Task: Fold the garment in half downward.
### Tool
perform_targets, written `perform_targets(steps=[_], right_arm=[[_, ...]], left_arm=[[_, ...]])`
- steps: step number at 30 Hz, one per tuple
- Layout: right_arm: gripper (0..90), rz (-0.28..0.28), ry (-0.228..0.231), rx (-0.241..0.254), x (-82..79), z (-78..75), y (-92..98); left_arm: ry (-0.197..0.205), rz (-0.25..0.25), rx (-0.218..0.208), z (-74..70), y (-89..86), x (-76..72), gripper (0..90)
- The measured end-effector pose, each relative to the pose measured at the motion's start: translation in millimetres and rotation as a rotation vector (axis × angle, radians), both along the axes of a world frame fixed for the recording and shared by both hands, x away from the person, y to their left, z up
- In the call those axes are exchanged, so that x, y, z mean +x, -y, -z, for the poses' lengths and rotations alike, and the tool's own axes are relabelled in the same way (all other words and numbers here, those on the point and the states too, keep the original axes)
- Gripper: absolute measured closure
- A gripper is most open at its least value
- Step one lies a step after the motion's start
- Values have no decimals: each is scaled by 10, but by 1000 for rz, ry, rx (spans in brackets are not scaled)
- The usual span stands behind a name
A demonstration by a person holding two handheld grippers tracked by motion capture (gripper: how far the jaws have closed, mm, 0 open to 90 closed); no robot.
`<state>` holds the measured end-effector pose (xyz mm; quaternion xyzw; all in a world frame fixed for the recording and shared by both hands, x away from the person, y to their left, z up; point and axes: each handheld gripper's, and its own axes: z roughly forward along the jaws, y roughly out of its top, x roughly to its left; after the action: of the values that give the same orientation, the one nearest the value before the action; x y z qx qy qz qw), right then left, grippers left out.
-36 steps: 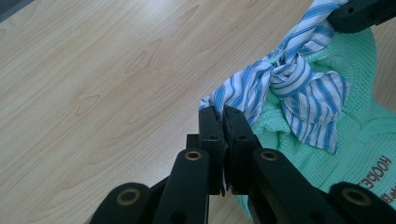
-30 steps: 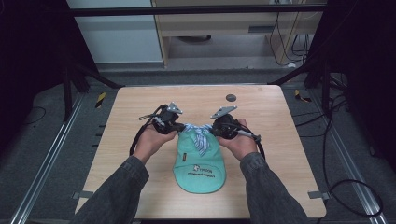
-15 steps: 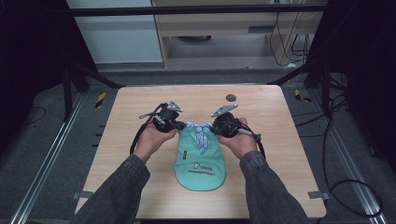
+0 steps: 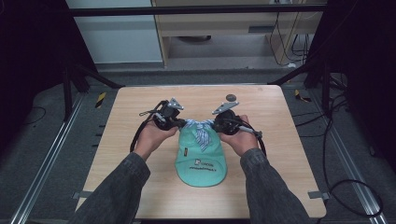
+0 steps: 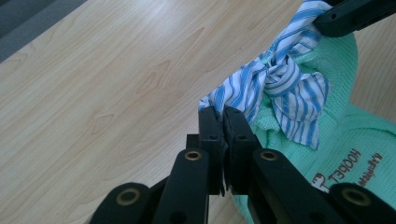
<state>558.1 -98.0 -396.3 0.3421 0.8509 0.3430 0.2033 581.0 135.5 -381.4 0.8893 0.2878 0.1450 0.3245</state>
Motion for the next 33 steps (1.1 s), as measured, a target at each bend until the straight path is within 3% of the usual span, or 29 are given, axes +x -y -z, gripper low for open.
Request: perform_targets(steps=[9,33], right_arm=[[818,-1,22,-7,14,-131,17],[811,-5,52,-11,8,-273,19]], left_arm=[[25,6,4,-138,19,7,874],[55,3,3,-280,45,37,875]])
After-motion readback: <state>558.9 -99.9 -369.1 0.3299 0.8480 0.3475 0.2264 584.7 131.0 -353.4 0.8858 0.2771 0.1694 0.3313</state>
